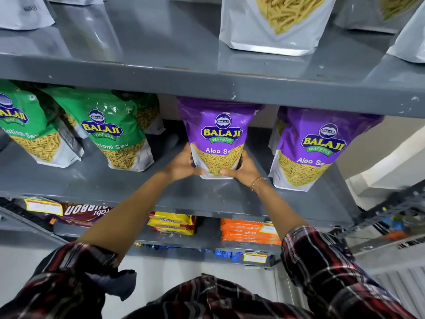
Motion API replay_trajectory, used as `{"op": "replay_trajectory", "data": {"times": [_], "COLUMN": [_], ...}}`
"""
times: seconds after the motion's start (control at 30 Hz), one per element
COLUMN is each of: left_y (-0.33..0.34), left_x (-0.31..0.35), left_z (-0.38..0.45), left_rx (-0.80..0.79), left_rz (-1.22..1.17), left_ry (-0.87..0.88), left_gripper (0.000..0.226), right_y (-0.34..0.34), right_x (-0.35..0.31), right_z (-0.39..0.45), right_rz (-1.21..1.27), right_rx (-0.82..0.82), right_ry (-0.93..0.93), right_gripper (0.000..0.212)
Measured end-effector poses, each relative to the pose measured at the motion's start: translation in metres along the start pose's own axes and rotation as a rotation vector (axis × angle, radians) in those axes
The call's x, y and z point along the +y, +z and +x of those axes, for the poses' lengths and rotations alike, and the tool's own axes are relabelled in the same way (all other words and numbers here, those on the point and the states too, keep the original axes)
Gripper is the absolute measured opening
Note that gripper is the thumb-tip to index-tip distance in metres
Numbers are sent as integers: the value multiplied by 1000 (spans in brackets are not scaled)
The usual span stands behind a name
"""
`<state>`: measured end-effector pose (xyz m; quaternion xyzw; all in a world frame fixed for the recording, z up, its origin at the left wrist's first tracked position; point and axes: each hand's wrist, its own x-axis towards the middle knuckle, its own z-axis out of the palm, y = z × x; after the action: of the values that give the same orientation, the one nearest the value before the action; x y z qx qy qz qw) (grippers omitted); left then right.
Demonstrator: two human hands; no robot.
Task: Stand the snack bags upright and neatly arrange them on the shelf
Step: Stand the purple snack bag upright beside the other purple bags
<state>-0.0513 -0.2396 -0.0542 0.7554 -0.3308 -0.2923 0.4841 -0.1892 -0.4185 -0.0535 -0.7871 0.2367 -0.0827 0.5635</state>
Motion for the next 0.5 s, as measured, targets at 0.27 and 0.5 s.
{"op": "replay_trajectory", "data": {"times": [0.27, 0.5], "left_y": [15, 17], "left_x": [-5, -10], "left_z": [-18, -65], "left_rx": [190, 205], "left_rz": [163, 101], "left_ry": [-1, 85], "left_gripper": [80, 58], "right_y": [15, 30], "right_x": [1, 8], "right_z": [-27, -66], "right_rz": [2, -38], "right_rx": [122, 119], "right_ry": [-9, 20], "right_gripper": [85, 87]}}
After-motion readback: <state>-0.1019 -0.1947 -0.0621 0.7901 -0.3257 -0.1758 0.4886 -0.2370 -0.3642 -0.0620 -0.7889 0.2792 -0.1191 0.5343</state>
